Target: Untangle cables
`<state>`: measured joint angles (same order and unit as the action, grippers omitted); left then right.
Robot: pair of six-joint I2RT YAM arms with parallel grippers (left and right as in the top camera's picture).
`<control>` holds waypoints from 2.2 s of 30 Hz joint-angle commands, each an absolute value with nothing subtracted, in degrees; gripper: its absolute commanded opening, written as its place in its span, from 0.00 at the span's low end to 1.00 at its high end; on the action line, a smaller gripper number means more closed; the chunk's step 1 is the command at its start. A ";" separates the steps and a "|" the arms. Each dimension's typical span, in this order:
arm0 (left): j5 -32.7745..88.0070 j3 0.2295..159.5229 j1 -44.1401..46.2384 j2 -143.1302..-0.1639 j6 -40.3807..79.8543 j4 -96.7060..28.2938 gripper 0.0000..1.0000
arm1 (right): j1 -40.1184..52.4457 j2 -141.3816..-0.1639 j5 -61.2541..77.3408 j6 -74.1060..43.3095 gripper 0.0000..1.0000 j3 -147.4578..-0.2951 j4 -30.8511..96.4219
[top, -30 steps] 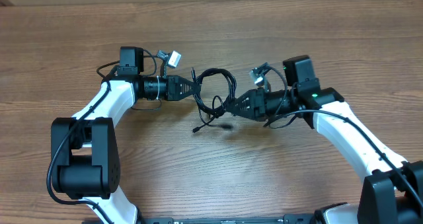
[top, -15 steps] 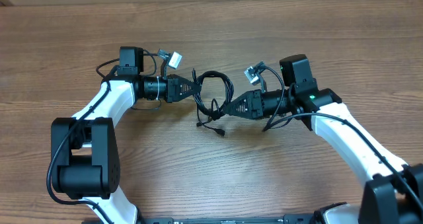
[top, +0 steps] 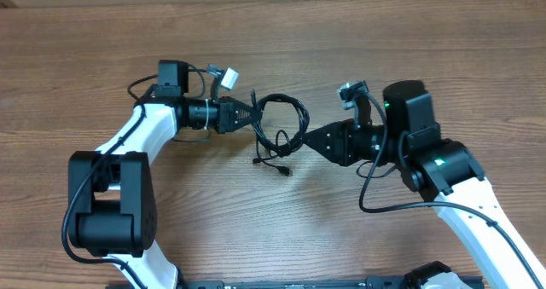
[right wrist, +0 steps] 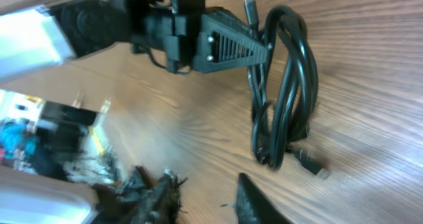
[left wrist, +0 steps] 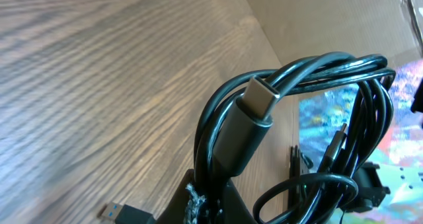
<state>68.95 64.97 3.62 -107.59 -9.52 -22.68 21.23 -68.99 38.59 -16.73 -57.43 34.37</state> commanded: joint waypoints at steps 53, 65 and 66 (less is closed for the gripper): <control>49.56 65.82 10.85 -106.52 0.84 -20.51 0.04 | 26.65 -79.70 32.36 -16.67 0.04 -68.34 35.90; 46.89 65.82 10.83 -106.54 2.48 -20.60 0.04 | 24.05 -79.72 42.50 -16.69 0.04 -68.34 35.00; 46.41 65.82 10.83 -106.54 2.79 -20.64 0.04 | 23.94 -79.72 42.76 -16.67 0.04 -68.34 34.79</control>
<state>53.32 65.10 10.90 -107.26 2.26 -20.95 24.36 -82.87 36.10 -16.51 -65.54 36.18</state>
